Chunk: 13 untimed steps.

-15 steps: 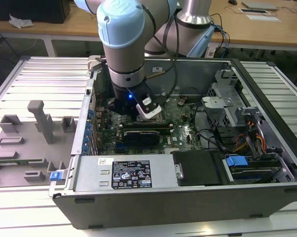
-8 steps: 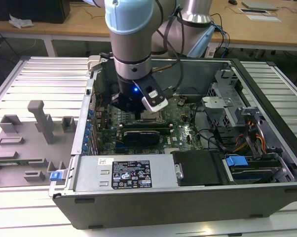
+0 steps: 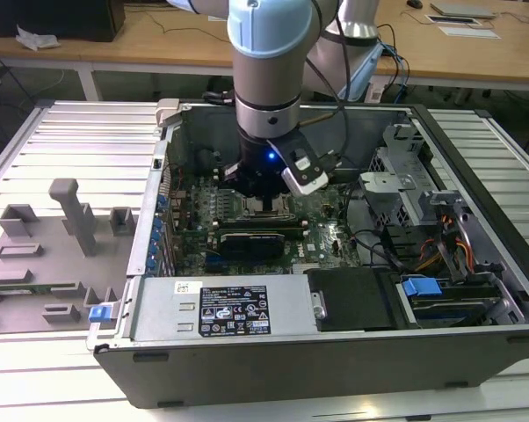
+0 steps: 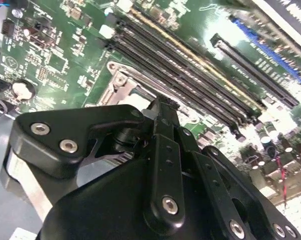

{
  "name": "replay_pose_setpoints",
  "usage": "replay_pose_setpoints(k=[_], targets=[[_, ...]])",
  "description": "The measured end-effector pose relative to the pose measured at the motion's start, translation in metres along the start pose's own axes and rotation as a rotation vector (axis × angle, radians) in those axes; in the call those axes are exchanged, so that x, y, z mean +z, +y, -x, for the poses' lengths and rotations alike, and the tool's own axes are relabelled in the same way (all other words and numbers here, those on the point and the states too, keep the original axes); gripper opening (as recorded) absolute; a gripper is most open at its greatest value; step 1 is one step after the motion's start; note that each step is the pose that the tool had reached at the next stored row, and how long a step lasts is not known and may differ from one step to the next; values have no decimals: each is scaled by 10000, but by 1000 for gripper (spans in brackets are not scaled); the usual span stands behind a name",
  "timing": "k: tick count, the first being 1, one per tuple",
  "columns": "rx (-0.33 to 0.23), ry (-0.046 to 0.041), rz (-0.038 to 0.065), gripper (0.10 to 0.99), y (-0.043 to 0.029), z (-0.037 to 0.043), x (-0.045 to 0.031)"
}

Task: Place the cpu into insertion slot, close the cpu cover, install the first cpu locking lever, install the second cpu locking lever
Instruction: 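Install the second cpu locking lever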

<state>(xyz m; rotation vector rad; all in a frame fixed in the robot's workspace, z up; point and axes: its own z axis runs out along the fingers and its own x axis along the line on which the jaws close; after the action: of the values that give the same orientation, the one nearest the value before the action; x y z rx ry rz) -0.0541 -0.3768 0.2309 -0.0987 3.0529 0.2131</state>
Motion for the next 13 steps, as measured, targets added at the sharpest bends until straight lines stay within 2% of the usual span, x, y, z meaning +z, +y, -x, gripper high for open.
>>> replay_pose_setpoints(k=[3, 5, 7, 9, 10, 13], targets=[[-4, 5, -86, 106, 144, 48, 25], [-6, 9, -121, 106, 206, 57, 33], [-4, 11, -166, 106, 306, 64, 47], [13, 12, -246, 106, 330, 66, 44], [35, 15, -318, 106, 337, 68, 24], [82, 16, -440, 106, 352, 74, -39]])
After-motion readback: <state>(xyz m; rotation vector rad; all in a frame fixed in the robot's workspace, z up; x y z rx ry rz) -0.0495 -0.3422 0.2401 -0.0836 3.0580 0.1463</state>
